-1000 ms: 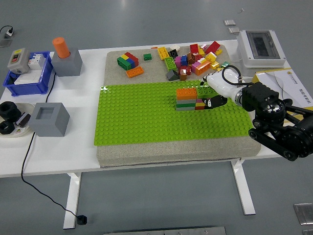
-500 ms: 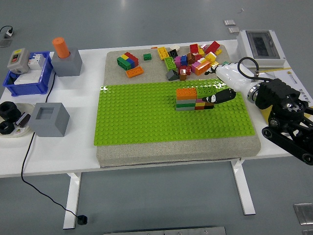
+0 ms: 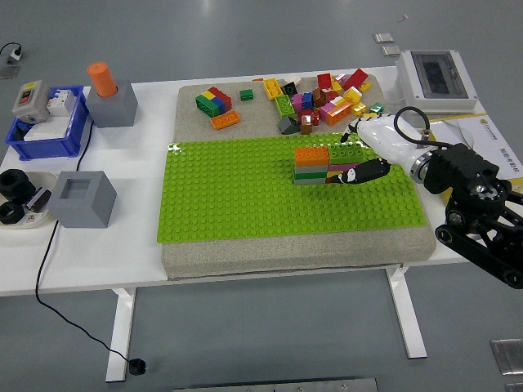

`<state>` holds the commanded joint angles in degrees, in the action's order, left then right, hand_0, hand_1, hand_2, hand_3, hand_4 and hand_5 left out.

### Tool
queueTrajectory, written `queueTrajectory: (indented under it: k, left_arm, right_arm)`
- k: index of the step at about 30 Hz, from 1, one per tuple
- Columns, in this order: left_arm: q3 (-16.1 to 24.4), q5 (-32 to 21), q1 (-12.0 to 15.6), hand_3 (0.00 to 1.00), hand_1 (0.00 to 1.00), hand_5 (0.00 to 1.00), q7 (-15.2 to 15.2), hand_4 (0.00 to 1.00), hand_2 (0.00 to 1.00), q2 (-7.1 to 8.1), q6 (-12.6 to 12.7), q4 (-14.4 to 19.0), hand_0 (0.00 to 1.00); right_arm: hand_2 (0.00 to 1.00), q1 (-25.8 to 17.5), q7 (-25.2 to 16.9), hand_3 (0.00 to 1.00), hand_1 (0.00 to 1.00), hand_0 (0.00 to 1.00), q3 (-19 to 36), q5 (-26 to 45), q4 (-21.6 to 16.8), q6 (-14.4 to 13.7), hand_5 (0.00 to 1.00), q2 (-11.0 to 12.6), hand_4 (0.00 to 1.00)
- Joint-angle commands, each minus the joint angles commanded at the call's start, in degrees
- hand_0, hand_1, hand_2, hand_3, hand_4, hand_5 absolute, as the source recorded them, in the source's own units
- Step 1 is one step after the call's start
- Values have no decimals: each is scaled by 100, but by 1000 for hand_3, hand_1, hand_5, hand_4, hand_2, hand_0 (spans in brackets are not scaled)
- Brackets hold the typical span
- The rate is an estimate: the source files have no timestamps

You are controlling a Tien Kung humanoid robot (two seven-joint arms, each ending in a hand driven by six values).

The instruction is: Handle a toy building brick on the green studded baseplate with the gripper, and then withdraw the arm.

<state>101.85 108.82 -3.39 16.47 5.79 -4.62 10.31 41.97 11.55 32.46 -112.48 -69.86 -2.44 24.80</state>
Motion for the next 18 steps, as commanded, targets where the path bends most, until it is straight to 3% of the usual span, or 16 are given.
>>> queueTrajectory:
  k: [18]
  left_arm:
    - [4,-6,-10,549,822,382,-42,590,772,-7,9,0,807]
  right_arm:
    - [852,-16,-68,602,811,846,-98,107,486,-40,716,-179,995]
